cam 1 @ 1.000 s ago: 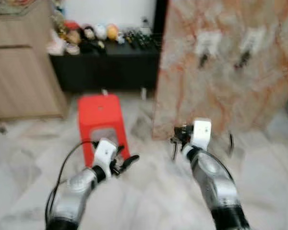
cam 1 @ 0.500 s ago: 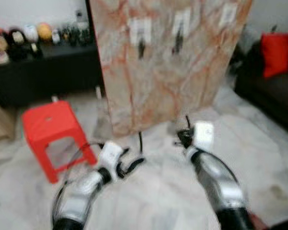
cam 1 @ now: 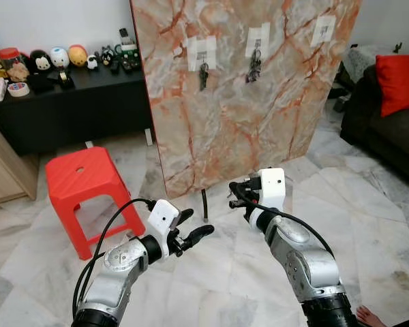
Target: Hang keys on a hook
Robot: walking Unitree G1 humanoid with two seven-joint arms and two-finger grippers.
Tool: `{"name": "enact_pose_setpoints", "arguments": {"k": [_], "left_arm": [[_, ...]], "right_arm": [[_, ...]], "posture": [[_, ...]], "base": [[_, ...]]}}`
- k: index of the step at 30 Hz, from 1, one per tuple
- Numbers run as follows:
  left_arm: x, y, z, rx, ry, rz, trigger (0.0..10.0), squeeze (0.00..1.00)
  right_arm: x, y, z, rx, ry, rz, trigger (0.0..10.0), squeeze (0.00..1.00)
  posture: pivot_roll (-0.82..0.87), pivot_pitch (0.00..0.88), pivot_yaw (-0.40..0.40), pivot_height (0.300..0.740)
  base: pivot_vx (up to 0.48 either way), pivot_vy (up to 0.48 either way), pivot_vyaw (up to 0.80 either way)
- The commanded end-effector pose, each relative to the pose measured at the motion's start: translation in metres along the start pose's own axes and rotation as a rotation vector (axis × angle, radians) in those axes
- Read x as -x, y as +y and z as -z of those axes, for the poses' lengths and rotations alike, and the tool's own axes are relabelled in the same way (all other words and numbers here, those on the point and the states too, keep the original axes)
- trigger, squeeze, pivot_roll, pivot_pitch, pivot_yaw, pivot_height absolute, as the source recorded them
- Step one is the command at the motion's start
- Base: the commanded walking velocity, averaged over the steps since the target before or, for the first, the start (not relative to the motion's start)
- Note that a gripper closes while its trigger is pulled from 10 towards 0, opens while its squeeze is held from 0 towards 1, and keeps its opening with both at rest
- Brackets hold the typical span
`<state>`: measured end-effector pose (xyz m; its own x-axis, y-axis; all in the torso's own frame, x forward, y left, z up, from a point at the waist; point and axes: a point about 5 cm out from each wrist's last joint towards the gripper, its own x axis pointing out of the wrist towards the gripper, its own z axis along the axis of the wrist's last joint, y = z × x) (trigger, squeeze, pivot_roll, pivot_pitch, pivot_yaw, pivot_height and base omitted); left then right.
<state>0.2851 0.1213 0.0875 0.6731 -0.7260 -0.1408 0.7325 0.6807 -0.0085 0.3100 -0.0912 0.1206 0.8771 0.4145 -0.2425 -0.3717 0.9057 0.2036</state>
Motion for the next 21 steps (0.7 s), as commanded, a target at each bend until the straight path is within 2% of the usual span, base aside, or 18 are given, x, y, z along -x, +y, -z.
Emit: {"name": "enact_pose_setpoints", "arguments": {"k": [1,9,16,21], "left_arm": [[-0.003,-0.001,-0.007,-0.015,-0.01,0.025,10.0,0.0],[-0.004,-0.002,-0.016,0.03,-0.042,0.025,10.0,0.0],[-0.003,0.006,-0.018,0.013,-0.062,-0.05,10.0,0.0],[-0.002,0.008,-0.018,0.004,-0.061,-0.059,10.0,0.0]], "right_arm": [[0.002,0.005,-0.008,0.008,-0.019,-0.029,10.0,0.0],[0.012,0.015,-0.013,0.087,0.03,-0.144,10.0,0.0],[0.015,0.01,-0.013,0.1,0.049,-0.137,10.0,0.0],[0.017,0.011,-0.015,0.113,0.06,-0.16,10.0,0.0]], "posture": [[0.04,0.034,-0.03,0.74],[0.04,0.034,-0.024,0.74],[0.04,0.034,-0.026,0.74],[0.04,0.03,-0.026,0.74]], "base": [[0.0,0.0,0.0],[0.0,0.0,0.0],[0.0,0.0,0.0],[0.0,0.0,0.0]]}}
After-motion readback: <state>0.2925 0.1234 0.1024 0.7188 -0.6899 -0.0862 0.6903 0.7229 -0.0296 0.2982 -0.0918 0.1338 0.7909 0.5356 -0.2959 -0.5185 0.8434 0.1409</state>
